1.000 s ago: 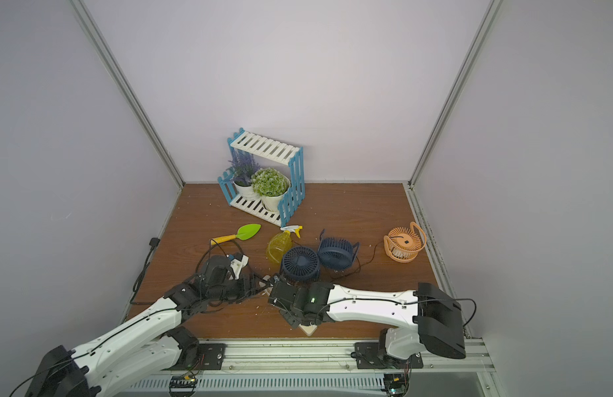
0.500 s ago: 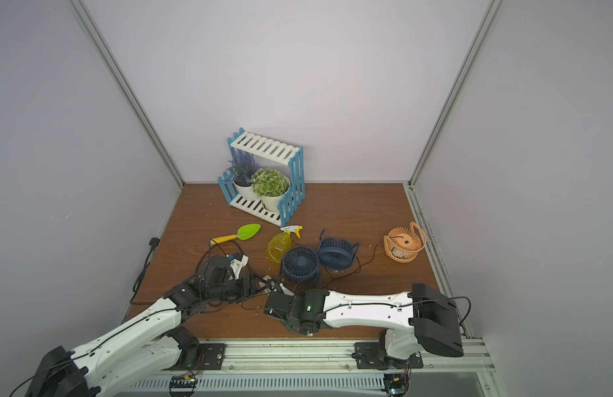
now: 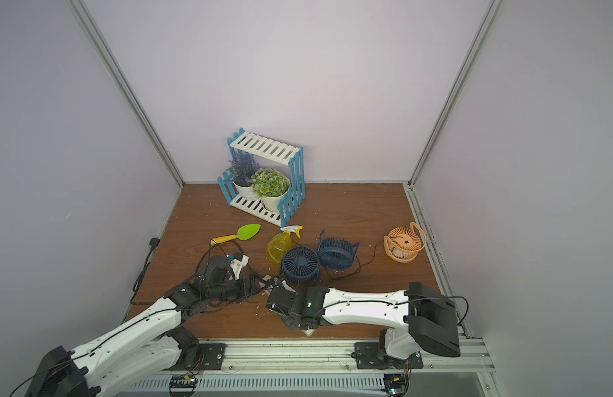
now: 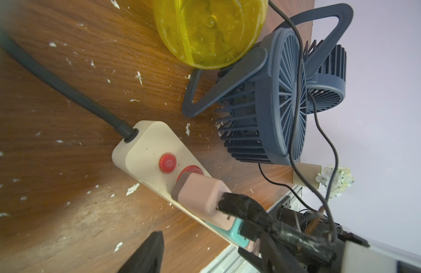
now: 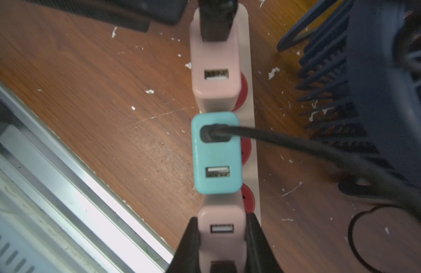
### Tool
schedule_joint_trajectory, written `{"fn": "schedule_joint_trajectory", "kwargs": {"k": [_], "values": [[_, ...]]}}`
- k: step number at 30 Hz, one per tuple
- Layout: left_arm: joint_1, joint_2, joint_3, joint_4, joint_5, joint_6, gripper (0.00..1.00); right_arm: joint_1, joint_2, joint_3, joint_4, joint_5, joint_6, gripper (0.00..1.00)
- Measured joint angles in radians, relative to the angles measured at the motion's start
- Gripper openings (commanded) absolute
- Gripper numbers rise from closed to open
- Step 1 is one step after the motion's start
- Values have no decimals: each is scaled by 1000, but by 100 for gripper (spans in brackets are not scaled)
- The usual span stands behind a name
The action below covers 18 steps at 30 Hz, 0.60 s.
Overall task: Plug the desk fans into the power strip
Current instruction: Insert the plug into the socket.
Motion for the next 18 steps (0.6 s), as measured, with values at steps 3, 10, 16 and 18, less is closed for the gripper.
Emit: {"fn": "schedule_joint_trajectory", "kwargs": {"k": [3,10,16,18], "values": [[0,0,0,0,0,4,68,-14,29,30,-23,-11,-10,0],[0,-14,0,-7,0,16,68,14,75,65,-57,10,10,0],[0,-20,0,-13,0,26,68,44,71,35,-13,69,31,0],[0,-22,0,-21,0,31,70,46,71,35,-14,78,33,0]]}}
